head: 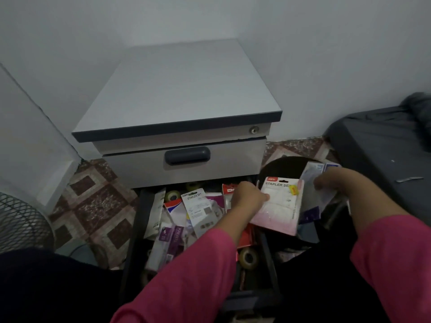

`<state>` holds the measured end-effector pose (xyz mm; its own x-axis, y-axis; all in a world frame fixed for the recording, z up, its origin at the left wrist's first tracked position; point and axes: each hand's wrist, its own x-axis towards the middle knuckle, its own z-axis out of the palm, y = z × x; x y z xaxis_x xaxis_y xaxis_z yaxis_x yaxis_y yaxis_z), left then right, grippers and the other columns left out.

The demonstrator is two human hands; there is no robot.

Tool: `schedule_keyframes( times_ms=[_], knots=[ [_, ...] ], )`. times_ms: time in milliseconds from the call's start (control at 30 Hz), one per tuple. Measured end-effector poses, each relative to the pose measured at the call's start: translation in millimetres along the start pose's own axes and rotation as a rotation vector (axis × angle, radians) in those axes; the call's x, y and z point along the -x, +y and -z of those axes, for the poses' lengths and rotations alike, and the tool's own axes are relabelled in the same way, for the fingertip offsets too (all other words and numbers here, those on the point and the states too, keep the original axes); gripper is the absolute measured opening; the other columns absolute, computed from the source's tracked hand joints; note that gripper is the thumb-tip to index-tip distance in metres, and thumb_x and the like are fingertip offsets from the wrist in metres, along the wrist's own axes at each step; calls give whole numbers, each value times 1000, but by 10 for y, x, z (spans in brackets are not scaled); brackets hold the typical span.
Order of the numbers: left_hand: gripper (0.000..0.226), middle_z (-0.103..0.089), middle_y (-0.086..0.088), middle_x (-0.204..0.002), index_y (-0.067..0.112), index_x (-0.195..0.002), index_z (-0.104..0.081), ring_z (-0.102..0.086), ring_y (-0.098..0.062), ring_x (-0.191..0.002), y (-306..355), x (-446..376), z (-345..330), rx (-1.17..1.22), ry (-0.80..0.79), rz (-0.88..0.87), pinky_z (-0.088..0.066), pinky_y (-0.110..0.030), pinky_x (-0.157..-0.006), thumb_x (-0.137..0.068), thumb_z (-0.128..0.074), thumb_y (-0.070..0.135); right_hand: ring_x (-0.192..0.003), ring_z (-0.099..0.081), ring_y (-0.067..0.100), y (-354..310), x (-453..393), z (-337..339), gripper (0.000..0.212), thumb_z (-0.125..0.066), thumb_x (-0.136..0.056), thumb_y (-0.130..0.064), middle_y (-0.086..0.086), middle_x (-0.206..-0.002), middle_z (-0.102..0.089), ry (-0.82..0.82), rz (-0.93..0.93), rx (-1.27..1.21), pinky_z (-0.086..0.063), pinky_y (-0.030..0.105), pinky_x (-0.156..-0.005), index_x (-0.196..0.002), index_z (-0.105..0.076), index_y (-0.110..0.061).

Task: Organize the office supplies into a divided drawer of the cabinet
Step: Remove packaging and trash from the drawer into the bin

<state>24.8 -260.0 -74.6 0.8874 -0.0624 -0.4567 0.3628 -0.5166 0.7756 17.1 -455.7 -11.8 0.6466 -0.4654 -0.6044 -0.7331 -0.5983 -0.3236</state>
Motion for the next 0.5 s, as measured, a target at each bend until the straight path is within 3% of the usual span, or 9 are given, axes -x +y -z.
schedule_keyframes(
  times_ms=[67, 133, 233, 333, 433, 500],
  knots=[
    [33, -68, -11, -99, 2, -100, -67, -65, -30, -96, 110, -32, -149, -32, -7, -21, -49, -32, -77, -79, -76, 25, -99, -60, 42, 10, -17, -3, 23, -54, -92, -3, 28, -98, -59, -56, -22, -31, -50, 48, -93, -109, -44, 9],
    [27, -63, -15, -87, -2, -94, -66, -64, -35, -97, 164, -68, -260, -39, -20, -48, -47, -32, -73, -85, -69, 24, -106, -56, 46, 12, -81, -14, 41, -59, -93, -11, 31, -115, -54, -91, -46, -86, -46, 51, -97, -124, -41, 9],
    [31, -64, -23, -99, -4, -99, -66, -62, -33, -97, 171, -106, -330, -39, -19, -88, -47, -33, -78, -91, -61, 25, -89, -55, 39, 38, -193, -24, 53, -60, -94, -23, 22, -98, -53, -139, -73, -122, -47, 51, -93, -133, -42, 8],
    [13, -63, -13, -96, 9, -83, -66, -60, -17, -86, 52, -128, -277, -19, -22, -139, -46, -31, -83, -90, -58, 16, -99, -54, 36, 35, -246, -37, 47, -60, -94, -25, 21, -108, -56, -121, -43, -56, -48, 46, -88, -128, -48, 4],
    [24, -65, -7, -82, 18, -64, -60, -65, -30, -87, -167, -152, -132, 20, 50, -114, -52, -34, -78, -85, -54, 6, -90, -57, 31, -31, -227, -84, 43, -60, -93, -24, 20, -112, -60, -96, 30, 5, -48, 36, -65, -126, -50, 2],
    [27, -65, -3, -80, 21, -65, -61, -64, -28, -85, -343, -145, 30, 58, 91, -97, -51, -33, -77, -84, -53, 4, -79, -58, 28, -116, -201, -159, 40, -60, -93, -24, 18, -105, -62, -93, 80, 44, -46, 32, -56, -125, -51, 0]
  ],
)
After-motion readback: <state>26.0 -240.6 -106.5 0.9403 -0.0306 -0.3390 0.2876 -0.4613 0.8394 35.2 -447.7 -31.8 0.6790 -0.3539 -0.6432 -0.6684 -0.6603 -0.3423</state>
